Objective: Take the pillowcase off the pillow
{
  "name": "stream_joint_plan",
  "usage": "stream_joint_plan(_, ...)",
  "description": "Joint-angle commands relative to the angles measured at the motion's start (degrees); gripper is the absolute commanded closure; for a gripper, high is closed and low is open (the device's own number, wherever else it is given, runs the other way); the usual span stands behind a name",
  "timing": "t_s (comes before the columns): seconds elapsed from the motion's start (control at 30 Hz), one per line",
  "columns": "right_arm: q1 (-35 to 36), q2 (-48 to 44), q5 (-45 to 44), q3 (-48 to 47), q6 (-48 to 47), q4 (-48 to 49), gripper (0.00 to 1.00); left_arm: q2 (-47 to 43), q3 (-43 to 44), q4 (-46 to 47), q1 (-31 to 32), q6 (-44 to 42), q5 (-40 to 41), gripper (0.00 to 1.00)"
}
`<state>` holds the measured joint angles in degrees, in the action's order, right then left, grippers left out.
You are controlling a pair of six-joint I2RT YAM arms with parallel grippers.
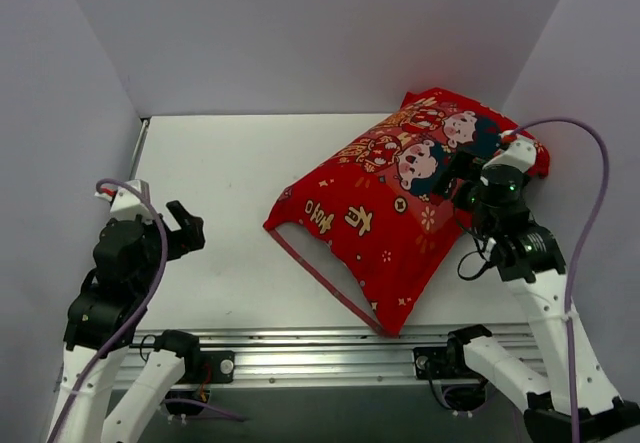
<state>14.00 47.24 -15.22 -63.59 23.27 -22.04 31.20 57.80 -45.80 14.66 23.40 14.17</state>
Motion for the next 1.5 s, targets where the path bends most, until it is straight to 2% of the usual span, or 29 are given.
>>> stream_joint_plan(0.0, 0.3, 5.6, 0.8, 1.0, 6.0, -1.3, 0.00, 4.6, -0.4, 6.1, 0.1, 0.2, -4.5, 0.06)
stream_joint_plan(0.13, 0.3, 11.5, -3.4, 0.1, 10.5, -0.9, 0.00, 9.8, -2.2, 10.0, 0.1, -1.3, -4.5, 0.06)
stream_joint_plan(0.3, 0.2, 20.9, -8.4, -2.5, 14.7, 0.6, 0.00, 11.3, -7.6, 14.2, -0.1, -1.4, -2.0, 0.06)
stream_joint_plan(0.47, 0.3, 31.1, -2.0, -3.3, 14.9, 6.0, 0.01, 10.8, -8.4, 12.9, -2.2, -2.4, -2.6, 0.06)
stream_joint_plan(0.53, 0.4, 33.3, 2.5, -2.5, 14.3, 8.1, 0.12, 10.1, -8.8, 12.8, -2.3, -2.4, -2.1, 0.06)
stream_joint_plan(0.57, 0.5, 35.0, 3.6, -2.2, 13.8, 9.5, 0.37, 9.8, -8.9, 12.8, -2.3, -2.4, -2.1, 0.06)
stream_joint_plan(0.63, 0.7, 36.0, 7.5, -1.1, 12.9, 11.6, 0.58, 9.4, -9.3, 13.1, -2.4, -2.4, -2.0, 0.06)
stream_joint_plan(0.67, 0.7, 36.2, 9.1, -0.7, 11.6, 12.3, 0.79, 9.4, -9.3, 13.4, -2.3, -2.6, -2.0, 0.05)
stream_joint_plan(0.73, 1.0, 36.1, 13.4, 0.4, 9.3, 14.1, 0.95, 9.7, -9.3, 13.5, -2.7, -2.5, -2.6, 0.05)
stream_joint_plan(0.77, 1.2, 35.7, 19.1, 0.7, 8.0, 15.9, 1.00, 9.8, -9.3, 13.6, -2.7, -2.5, -2.9, 0.05)
stream_joint_plan(0.9, 5.2, 35.8, 32.8, 0.1, -0.2, 17.9, 1.00, 10.2, -9.1, 13.5, -3.1, -2.4, -3.7, 0.05)
stream_joint_plan(1.03, 14.8, 37.6, 35.3, -5.4, -8.4, 13.5, 1.00, 10.2, -8.8, 13.5, -3.6, -2.5, -3.5, 0.05)
stream_joint_plan(1.17, 19.6, 38.9, 41.1, -7.9, -12.4, 12.9, 1.00, 10.2, -9.0, 13.6, -3.7, -2.5, -4.2, 0.05)
stream_joint_plan(1.37, 20.5, 43.4, 35.4, -11.4, -16.1, 10.4, 1.00, 11.0, -9.5, 14.5, -3.8, -2.5, -6.0, 0.05)
stream_joint_plan(1.43, 20.5, 45.1, 31.6, -13.2, -16.1, 9.8, 1.00, 11.9, -9.5, 14.3, -3.8, -2.5, -6.7, 0.05)
stream_joint_plan(1.47, 19.8, 45.5, 26.4, -13.3, -15.3, 10.3, 1.00, 12.2, -9.4, 14.3, -3.8, -2.5, -7.0, 0.05)
